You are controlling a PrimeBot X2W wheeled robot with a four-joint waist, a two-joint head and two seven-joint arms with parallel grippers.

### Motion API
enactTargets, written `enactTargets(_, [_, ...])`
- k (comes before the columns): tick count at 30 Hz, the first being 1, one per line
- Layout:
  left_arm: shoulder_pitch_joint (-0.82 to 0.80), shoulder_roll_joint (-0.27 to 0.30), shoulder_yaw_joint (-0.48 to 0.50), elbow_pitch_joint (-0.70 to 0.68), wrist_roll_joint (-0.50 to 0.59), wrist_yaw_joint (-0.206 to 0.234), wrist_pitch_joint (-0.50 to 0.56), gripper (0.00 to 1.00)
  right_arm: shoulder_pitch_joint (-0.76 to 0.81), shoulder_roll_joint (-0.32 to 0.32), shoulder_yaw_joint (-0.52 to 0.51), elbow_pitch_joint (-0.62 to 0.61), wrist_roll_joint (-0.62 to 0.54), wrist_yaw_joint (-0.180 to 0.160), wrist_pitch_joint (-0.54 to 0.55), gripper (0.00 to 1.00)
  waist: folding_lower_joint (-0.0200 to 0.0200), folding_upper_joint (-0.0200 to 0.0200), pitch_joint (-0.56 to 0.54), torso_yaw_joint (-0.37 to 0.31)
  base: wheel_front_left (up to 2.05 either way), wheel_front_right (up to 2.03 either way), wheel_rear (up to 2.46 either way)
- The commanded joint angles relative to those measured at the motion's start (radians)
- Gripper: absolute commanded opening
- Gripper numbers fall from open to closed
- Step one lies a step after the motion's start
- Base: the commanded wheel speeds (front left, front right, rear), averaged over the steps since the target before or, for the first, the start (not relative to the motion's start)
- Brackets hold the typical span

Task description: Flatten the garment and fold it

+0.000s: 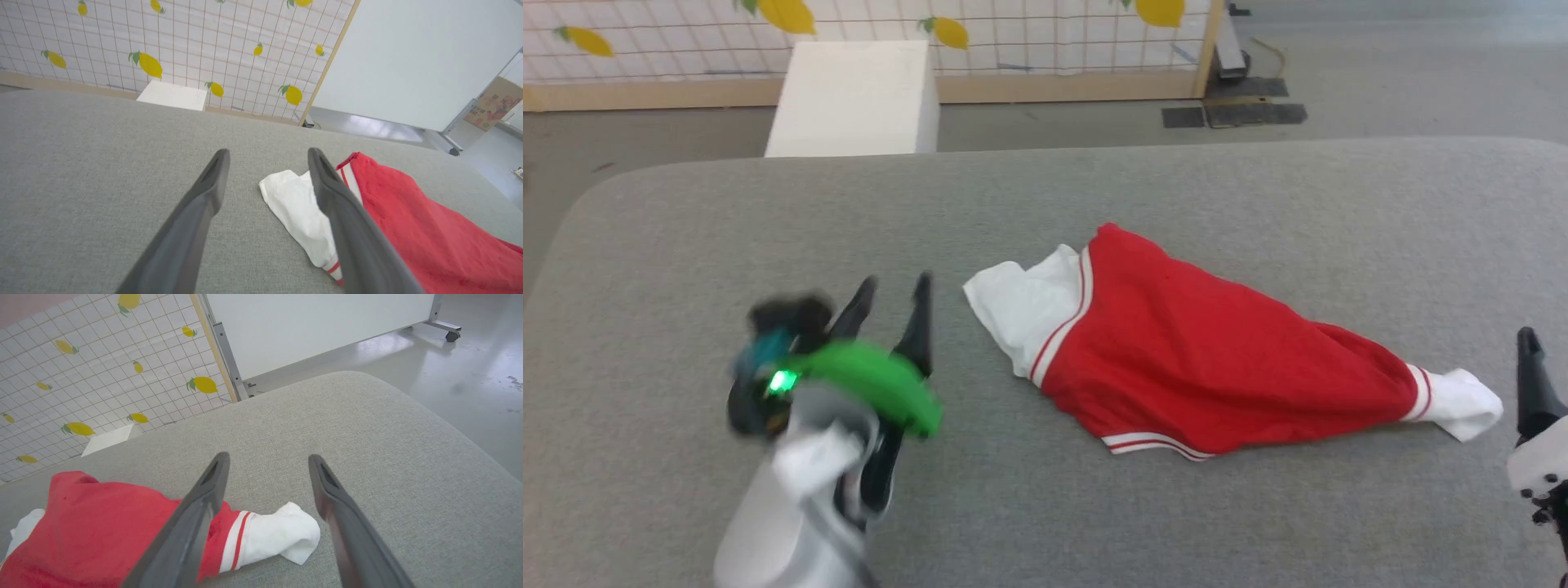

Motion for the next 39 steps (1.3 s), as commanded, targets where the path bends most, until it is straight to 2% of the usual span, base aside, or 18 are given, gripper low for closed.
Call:
enactTargets(1, [-0.071,-0.003,-0.019,0.033,-0.001,0.004,0.052,1.00,0.015,0.001,0.015,-0.013,0.012,-0.001,-0.013,1.00,0.0000,-0.0001,0.019,-0.033,0.00,0.00,0.00])
enactTargets(4, [-0.199,-0.006,-0.055,0.133,0.009,0.016,0.193,1.00,0.024,0.002,0.045,-0.021,0.026,-0.001,-0.020,1.00,0.0000,-0.0001,0.041,-0.065,0.00,0.00,0.00])
enactTargets(10, [-0.412,0.000,-0.091,0.388,0.018,0.103,0.554,1.00,0.012,0.002,0.107,-0.011,0.045,-0.001,-0.033,1.00,0.0000,-0.0001,0.098,-0.145,0.00,0.00,0.00])
enactTargets(12, [-0.459,0.017,-0.105,0.433,0.036,0.117,0.613,1.00,0.008,0.002,0.122,-0.007,0.048,-0.001,-0.039,1.00,0.0000,-0.0001,0.119,-0.168,0.00,0.00,0.00])
enactTargets(20, [-0.535,0.072,-0.169,0.543,0.093,0.123,0.760,1.00,0.000,0.002,0.144,-0.006,0.029,-0.001,-0.063,1.00,0.0000,-0.0001,0.185,-0.219,0.00,0.00,0.00])
enactTargets(26, [-0.511,0.062,-0.181,0.581,0.077,0.104,0.783,1.00,-0.011,0.002,0.152,-0.007,0.032,-0.001,-0.074,1.00,0.0000,-0.0001,0.206,-0.216,0.00,0.00,0.00])
enactTargets(27, [-0.508,0.061,-0.181,0.584,0.074,0.103,0.778,0.56,-0.014,0.002,0.156,-0.008,0.031,-0.001,-0.073,1.00,0.0000,-0.0001,0.208,-0.214,0.00,0.00,0.00])
enactTargets(28, [-0.505,0.059,-0.178,0.584,0.069,0.101,0.768,0.00,-0.017,0.002,0.158,-0.009,0.031,-0.001,-0.073,1.00,0.0000,-0.0001,0.210,-0.210,0.00,0.00,0.00])
enactTargets(32, [-0.501,0.050,-0.135,0.576,0.022,0.095,0.714,0.00,-0.024,0.002,0.162,-0.011,0.024,-0.001,-0.073,1.00,0.0000,-0.0001,0.200,-0.184,0.00,0.00,0.00])
enactTargets(37, [-0.493,0.032,0.009,0.507,-0.110,0.088,0.576,0.00,-0.015,0.002,0.157,-0.011,0.008,-0.001,-0.065,1.00,0.0000,-0.0001,0.159,-0.131,0.00,0.00,0.00])
enactTargets(39, [-0.475,0.046,0.052,0.472,-0.140,0.085,0.523,0.00,-0.008,0.002,0.156,-0.011,-0.004,-0.001,-0.055,1.00,0.0000,-0.0001,0.135,-0.107,0.00,0.00,0.00])
